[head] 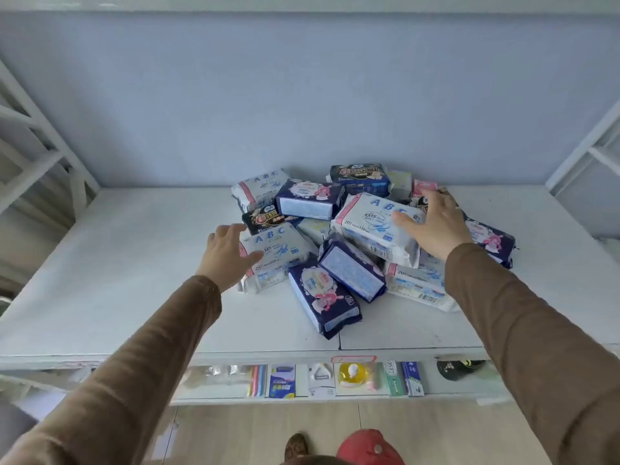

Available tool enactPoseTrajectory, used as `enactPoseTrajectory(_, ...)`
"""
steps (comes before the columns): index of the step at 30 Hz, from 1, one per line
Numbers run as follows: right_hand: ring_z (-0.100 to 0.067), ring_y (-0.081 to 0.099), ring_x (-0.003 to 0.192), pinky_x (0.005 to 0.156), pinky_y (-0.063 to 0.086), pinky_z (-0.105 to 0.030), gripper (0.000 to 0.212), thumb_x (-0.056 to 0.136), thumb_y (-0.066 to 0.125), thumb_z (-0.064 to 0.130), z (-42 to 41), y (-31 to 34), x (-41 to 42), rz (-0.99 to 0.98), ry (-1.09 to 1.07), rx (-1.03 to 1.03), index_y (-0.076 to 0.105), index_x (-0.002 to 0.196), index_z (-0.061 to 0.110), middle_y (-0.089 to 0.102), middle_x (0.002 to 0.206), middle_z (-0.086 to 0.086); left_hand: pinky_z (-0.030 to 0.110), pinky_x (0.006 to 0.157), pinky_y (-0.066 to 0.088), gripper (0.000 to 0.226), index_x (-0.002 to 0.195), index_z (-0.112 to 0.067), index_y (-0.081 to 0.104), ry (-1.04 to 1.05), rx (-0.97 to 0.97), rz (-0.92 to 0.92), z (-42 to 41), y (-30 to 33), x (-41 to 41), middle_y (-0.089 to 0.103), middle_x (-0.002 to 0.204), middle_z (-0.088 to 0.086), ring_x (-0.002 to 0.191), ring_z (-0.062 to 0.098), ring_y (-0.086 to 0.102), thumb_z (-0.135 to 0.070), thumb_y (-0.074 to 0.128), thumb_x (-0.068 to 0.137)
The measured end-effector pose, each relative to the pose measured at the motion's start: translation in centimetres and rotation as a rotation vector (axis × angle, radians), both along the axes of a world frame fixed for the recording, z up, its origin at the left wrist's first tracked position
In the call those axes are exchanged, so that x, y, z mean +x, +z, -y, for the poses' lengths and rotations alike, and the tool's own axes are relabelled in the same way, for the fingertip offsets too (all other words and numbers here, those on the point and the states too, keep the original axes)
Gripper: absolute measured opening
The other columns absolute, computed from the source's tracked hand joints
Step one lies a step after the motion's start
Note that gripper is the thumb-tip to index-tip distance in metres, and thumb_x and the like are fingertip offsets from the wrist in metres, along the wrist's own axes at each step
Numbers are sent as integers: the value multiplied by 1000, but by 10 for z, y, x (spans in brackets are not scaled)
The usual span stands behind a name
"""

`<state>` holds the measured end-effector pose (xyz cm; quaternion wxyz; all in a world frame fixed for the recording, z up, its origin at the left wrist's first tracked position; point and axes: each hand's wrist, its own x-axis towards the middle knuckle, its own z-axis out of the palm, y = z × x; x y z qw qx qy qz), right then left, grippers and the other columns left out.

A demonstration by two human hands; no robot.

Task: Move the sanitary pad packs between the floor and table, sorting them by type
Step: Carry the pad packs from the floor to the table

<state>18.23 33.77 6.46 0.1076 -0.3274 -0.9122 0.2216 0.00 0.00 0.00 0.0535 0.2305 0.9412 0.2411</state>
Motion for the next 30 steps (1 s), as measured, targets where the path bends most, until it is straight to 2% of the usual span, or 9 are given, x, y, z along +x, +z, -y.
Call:
enactPoseTrajectory(6,-21,56,109,86,48,-36,88,69,81,60,-19,-6,-18,207,-11,-360,46,132,10,53,138,-9,48,105,38,95,149,-19,32,-8,-191,183,0,-17,-30,42,141,10,127,29,39,-64,71,74)
enactPoseTrajectory(9,-26,47,131,101,42,-36,115,65,87,53,-16,-11,-18,169,-35,-460,25,151,10,40,152,-7,40,95,49,88,133,-22,43,-59,-161,241,-1,-19,-33,50,122,4,107,21,49,-66,77,64)
enactPoseTrajectory(11,-25,51,122,92,42,-34,109,62,90,51,-8,-15,-17,110,-43,-404,31,145,12,47,143,-6,39,88,54,87,119,-22,43,-79,-130,269,-2,-19,-29,49,111,0,98,20,54,-64,83,54)
enactPoseTrajectory(16,-20,53,92,79,46,-41,59,67,88,44,21,-24,-10,-77,-16,-124,45,101,20,53,107,1,39,83,52,85,118,-18,38,-121,-166,3,-4,-23,-9,47,107,-1,96,21,45,-56,85,58)
enactPoseTrajectory(19,-25,50,106,83,42,-40,63,70,87,34,30,-29,-7,-103,49,-68,43,114,20,54,116,-4,37,73,55,75,120,-16,41,-145,-195,-245,-3,-23,3,47,110,0,99,22,41,-42,85,66)
enactPoseTrajectory(21,-30,43,121,95,41,-44,84,71,87,32,32,-29,-6,-65,62,-75,36,137,20,50,135,-9,35,66,56,65,120,-16,43,-174,-188,-349,-1,-24,9,48,112,0,100,23,41,-31,83,72)
enactPoseTrajectory(25,-30,28,139,112,30,-47,110,68,88,43,26,-27,-7,30,26,-137,25,154,17,35,152,-9,38,88,50,91,140,-18,36,-122,-191,-295,-4,-21,3,45,123,1,108,23,41,-56,77,69)
enactPoseTrajectory(28,-28,40,123,99,39,-43,90,64,84,58,25,-28,-10,62,5,-113,47,136,19,47,131,-8,40,101,40,96,139,-21,39,-68,-310,-201,-9,-20,-6,40,133,2,120,24,37,-76,67,65)
enactPoseTrajectory(30,-23,49,109,86,45,-40,82,63,83,62,26,-28,-11,50,-14,-170,49,126,21,52,121,-3,42,95,46,92,133,-20,39,-58,-259,-48,-12,-23,-7,45,130,1,114,22,45,-73,70,65)
